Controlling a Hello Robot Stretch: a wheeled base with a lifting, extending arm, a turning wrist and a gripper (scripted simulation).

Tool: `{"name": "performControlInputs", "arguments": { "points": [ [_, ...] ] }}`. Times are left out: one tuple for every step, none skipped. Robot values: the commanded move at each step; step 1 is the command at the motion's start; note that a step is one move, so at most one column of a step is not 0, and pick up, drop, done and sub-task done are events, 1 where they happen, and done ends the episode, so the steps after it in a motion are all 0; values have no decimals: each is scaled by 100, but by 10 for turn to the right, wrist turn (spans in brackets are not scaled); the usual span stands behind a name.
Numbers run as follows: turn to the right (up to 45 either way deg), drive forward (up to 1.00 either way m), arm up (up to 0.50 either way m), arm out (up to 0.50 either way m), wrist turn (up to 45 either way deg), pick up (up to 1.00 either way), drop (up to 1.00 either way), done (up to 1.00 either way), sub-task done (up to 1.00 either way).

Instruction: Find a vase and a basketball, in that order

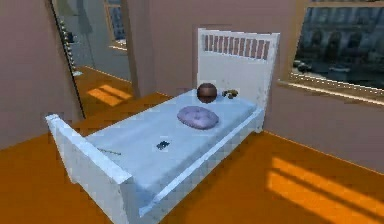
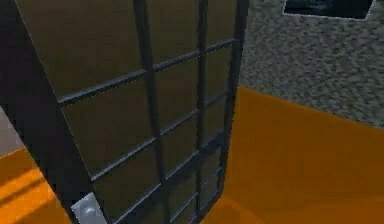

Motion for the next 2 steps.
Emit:
{"name": "performControlInputs", "arguments": {
  "points": [
    [0, 30, 0, 0, 0, 0, 0, 0, 0],
    [300, 0, 0, 0, 0, 0, 0, 0, 0]
  ]
}}
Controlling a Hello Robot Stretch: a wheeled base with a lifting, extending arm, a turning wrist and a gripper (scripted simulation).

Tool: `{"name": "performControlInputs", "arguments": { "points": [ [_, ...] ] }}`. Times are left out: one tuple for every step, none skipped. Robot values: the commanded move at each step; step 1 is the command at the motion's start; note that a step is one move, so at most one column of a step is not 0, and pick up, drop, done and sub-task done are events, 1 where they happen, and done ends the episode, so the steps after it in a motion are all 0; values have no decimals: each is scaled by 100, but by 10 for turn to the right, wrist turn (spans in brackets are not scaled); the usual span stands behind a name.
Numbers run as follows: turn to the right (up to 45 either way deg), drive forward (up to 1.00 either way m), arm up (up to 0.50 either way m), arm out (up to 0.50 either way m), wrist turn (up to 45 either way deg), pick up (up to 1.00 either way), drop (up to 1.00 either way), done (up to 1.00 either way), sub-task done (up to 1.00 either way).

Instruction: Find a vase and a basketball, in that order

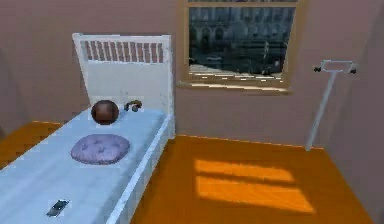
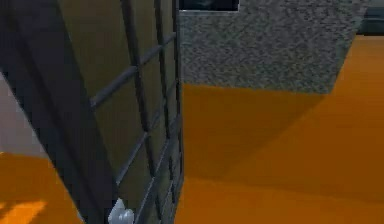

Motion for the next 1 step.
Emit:
{"name": "performControlInputs", "arguments": {
  "points": [
    [0, 100, 0, 0, 0, 0, 0, 0, 0]
  ]
}}
